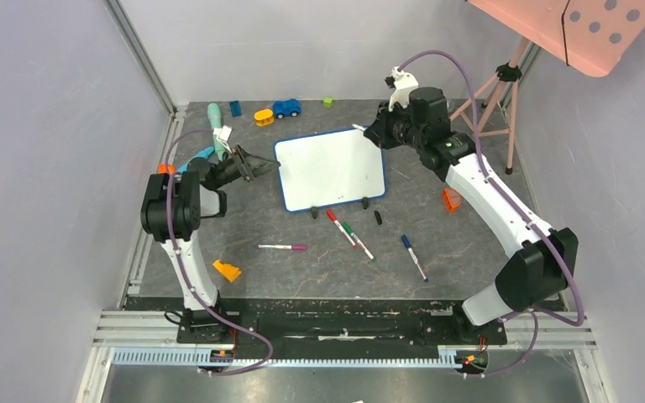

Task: Write a sentence on the whiteboard
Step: Hold the whiteboard on the whiteboard stand, then write a sentence on the whiteboard.

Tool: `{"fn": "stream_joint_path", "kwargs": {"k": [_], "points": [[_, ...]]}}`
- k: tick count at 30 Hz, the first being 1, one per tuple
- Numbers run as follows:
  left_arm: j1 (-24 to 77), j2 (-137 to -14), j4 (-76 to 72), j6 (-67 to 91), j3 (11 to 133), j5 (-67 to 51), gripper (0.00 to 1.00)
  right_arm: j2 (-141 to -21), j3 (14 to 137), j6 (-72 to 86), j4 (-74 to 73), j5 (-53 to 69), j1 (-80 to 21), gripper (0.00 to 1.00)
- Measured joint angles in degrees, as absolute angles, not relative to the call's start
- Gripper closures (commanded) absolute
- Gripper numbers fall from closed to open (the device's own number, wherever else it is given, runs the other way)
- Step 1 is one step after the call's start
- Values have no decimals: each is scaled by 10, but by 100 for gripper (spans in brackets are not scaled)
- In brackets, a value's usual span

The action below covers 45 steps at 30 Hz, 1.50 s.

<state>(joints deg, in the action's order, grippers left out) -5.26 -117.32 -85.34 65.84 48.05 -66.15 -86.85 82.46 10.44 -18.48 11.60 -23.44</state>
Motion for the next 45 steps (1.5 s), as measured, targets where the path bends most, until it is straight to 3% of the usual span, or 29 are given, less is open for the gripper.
{"fn": "stream_joint_path", "kwargs": {"k": [6,14,24,28,45], "points": [[-34,-1196,-853,637,480,-662,39,-874,825,105,-177,105,-258,100],[-32,-1208,-854,617,481,-666,80,-890,825,107,-172,104,-275,100],[-34,-1233,-855,608,490,-666,89,-892,825,107,-172,104,-279,100],[-34,-1234,-856,608,491,-667,98,-906,836,105,-173,104,-286,100],[-29,-1218,-865,592,456,-639,98,-920,844,89,-179,74,-339,100]]}}
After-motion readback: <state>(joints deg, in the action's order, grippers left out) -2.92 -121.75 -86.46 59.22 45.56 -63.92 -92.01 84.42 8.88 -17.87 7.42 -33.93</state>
